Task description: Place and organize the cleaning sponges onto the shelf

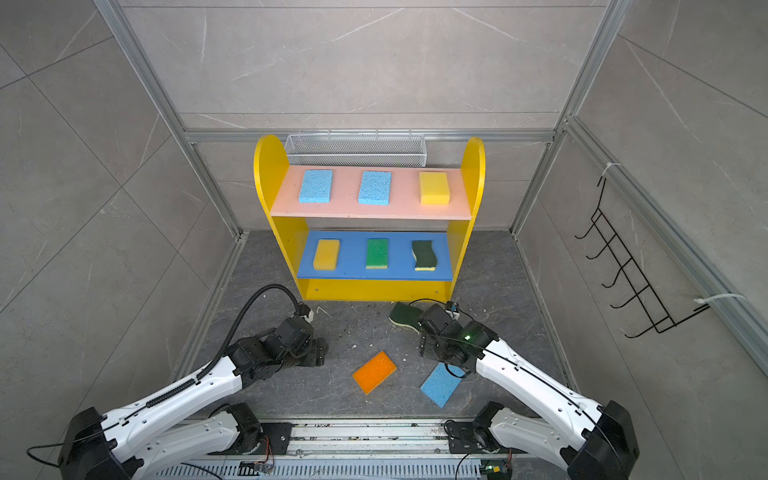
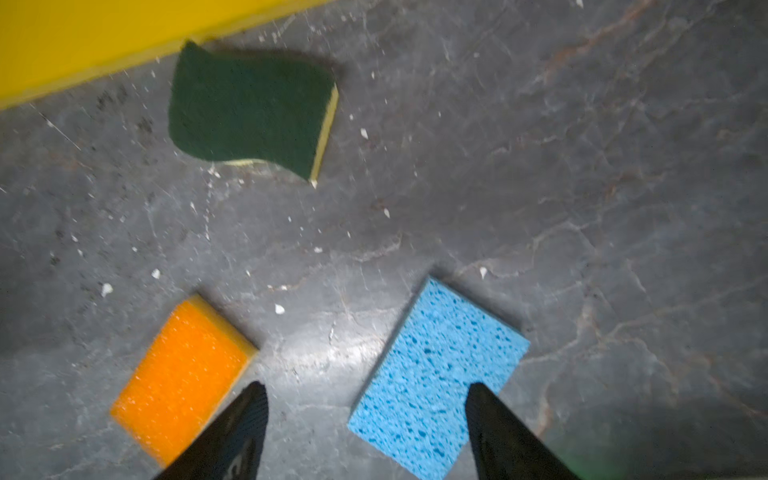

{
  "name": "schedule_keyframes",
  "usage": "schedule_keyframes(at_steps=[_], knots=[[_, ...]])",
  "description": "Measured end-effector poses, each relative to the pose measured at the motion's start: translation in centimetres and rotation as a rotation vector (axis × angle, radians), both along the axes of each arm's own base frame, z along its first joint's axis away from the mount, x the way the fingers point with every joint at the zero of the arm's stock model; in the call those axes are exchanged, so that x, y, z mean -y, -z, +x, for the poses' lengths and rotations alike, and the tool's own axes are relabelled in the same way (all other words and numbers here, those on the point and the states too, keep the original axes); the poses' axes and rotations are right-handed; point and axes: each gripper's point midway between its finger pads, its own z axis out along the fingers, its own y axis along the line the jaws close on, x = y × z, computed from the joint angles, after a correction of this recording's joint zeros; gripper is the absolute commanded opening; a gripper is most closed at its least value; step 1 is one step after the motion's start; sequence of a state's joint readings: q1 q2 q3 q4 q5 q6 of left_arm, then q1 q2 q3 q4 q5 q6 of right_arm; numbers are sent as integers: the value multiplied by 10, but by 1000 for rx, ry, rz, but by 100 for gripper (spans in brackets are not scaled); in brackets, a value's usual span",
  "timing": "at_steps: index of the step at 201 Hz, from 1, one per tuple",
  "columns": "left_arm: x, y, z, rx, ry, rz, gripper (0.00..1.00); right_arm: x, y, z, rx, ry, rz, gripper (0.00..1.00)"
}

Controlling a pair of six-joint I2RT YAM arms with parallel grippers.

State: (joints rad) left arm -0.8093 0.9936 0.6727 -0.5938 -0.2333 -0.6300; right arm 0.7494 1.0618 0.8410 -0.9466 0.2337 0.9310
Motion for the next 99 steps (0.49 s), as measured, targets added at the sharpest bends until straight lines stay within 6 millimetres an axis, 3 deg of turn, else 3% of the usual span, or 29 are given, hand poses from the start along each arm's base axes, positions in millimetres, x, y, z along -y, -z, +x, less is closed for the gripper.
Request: schedule_keyframes(at_steps=[39,99], knots=[[6,2,6,8,0,-9,79,-1,3,-5,4,29,-15,81],[12,-11,12,68,-7,-77,78,-26,15,40,61,-54,-113,92]])
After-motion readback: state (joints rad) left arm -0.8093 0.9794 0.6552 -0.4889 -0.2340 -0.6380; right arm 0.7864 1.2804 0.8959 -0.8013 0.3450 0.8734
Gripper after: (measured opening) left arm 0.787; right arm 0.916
